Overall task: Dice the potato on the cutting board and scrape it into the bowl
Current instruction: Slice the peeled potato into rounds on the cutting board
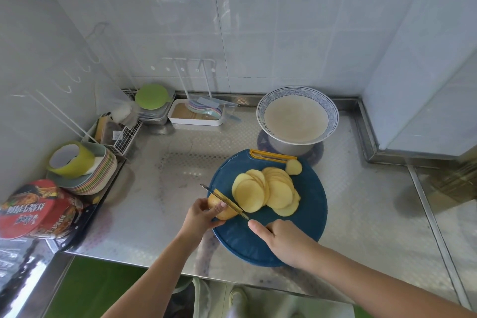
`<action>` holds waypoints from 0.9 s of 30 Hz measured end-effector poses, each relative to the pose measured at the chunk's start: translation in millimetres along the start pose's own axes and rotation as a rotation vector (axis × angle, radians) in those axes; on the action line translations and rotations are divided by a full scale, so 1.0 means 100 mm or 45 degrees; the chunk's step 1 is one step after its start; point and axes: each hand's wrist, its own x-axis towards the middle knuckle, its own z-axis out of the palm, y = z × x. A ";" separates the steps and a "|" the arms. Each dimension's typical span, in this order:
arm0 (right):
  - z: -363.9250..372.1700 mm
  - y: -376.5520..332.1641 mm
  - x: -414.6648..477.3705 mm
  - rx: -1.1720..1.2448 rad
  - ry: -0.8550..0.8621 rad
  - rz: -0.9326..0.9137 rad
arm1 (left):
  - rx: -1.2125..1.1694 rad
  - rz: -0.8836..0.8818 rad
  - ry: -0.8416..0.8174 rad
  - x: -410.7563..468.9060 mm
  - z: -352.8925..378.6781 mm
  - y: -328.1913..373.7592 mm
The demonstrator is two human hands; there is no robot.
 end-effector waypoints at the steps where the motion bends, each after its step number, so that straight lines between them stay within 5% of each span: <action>1: -0.01 -0.02 0.00 -0.023 -0.007 0.006 | -0.018 -0.004 0.011 0.00 0.00 -0.01; 27: -0.12 -0.55 0.37 -0.117 -0.227 0.277 | -0.046 -0.017 -0.066 0.02 -0.06 0.03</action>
